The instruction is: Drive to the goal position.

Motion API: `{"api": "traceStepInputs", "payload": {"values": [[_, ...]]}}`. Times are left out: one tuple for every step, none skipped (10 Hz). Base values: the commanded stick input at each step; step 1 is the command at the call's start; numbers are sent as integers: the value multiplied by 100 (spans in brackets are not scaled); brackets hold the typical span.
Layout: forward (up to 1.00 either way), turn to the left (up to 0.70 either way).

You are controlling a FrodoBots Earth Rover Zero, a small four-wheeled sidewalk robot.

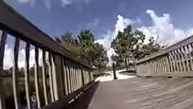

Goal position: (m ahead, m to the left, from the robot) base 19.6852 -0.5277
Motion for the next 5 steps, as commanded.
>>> {"api": "traceStepInputs", "payload": {"values": [[85,0],[85,0],[85,0],[85,0],[85,0]]}}
